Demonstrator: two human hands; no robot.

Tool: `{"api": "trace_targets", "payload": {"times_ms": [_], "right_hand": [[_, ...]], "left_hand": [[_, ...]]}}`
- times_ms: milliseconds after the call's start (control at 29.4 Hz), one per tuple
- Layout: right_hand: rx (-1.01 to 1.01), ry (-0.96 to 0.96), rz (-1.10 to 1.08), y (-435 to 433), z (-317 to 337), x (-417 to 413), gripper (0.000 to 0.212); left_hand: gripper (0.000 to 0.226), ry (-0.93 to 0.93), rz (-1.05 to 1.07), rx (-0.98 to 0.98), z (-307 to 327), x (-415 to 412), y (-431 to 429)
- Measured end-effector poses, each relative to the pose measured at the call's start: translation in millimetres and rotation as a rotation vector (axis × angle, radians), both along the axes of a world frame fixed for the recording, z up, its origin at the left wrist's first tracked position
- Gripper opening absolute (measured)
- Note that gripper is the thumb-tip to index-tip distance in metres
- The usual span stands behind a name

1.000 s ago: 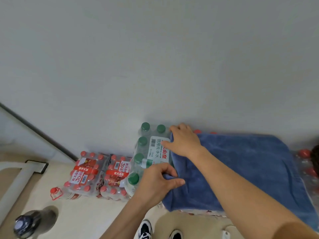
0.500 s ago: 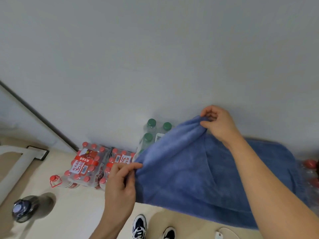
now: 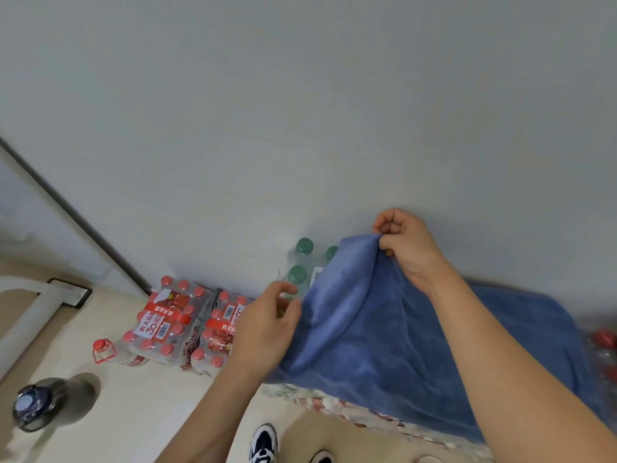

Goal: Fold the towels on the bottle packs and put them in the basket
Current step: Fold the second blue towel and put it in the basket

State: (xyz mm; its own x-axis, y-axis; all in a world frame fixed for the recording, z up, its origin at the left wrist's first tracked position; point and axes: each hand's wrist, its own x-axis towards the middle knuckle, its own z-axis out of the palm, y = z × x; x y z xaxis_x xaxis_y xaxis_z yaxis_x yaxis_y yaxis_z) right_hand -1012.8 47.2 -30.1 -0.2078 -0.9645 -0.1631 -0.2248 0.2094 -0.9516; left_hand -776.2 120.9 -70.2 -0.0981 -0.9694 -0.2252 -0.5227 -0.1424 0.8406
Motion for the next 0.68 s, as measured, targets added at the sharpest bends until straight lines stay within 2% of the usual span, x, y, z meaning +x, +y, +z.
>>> {"api": "trace_targets", "payload": {"times_ms": [136, 238, 272, 340, 408, 511, 613, 681], "right_hand": [[-0.004, -0.13, 0.039, 5.9, 7.1, -8.3, 0.043], [-0.009, -0.14, 0.144, 10.3, 16.0, -11.1, 0.039], [-0.01, -0.135, 0.172, 11.1, 17.9, -10.1, 0.039], [-0.017, -0.096, 0.202, 11.9, 19.6, -8.6, 0.036], [0.003, -0.019, 0.227, 11.5, 21.3, -9.1, 0.034], [0.126, 0.185, 0.361, 13.2, 23.0, -14.7, 0.033], [0.286, 0.426, 0.554, 17.6, 20.2, -26.3, 0.028], [0.386, 0.646, 0.629, 22.8, 18.8, -42.6, 0.015]], "left_hand": [[0.032, 0.099, -0.162, -0.034, 9.2, -37.7, -45.3], [0.051, 0.177, -0.35, -0.057, 33.1, -59.4, -69.6], [0.051, 0.196, -0.408, -0.039, 40.1, -64.6, -76.6], [0.032, 0.217, -0.489, 0.007, 48.2, -69.8, -88.7], [0.01, 0.174, -0.522, 0.011, 52.8, -64.8, -97.8], [0.027, 0.054, -0.591, -0.045, 61.5, -49.9, -110.0], [0.021, -0.02, -0.609, -0.132, 75.9, -32.9, -119.6], [0.013, -0.031, -0.539, -0.179, 75.5, -23.0, -122.3]]}}
